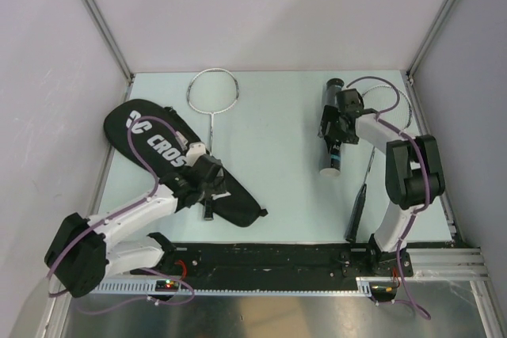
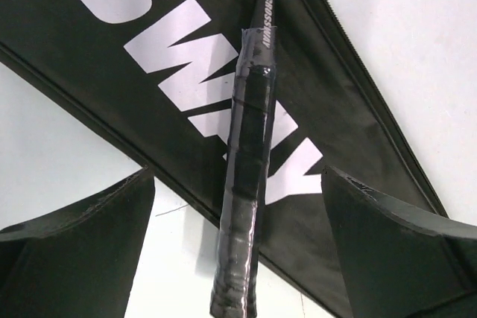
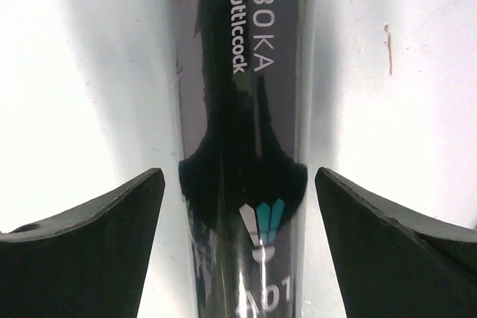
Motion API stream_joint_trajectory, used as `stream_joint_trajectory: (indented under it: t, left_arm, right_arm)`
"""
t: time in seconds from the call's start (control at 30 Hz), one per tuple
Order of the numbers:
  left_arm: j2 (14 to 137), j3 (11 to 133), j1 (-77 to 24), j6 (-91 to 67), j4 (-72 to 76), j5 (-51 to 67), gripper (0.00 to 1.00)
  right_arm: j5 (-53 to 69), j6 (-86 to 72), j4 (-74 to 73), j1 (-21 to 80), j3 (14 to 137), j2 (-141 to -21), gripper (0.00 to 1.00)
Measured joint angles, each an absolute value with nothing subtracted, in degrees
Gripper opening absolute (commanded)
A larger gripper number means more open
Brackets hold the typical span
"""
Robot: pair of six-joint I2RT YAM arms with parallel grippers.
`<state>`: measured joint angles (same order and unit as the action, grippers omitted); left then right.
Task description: Pack up the badminton gear
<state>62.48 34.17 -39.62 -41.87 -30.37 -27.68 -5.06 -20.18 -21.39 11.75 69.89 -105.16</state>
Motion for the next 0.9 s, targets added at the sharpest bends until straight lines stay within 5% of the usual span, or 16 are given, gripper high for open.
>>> stream_joint_trajectory:
  t: [0.37, 0.8, 0.9]
  left_arm:
    - [71.59, 32.91, -37.69, -44.12, -22.06, -23.03, 0.72]
    - [75.37, 32.8, -37.39, -44.97, -18.06, -22.2, 0.05]
    - [73.58, 32.77, -37.3, -45.1, -18.22, -20.51, 0.01]
  right_arm:
    - [-1.02, -21.19, -25.1, 10.81, 69.73, -90.89, 0.85]
    - [7.18, -27.7, -18.65, 19.03, 58.63, -73.91, 0.82]
    - [7.73, -31.57, -14.33, 23.94, 54.13, -72.49, 0.81]
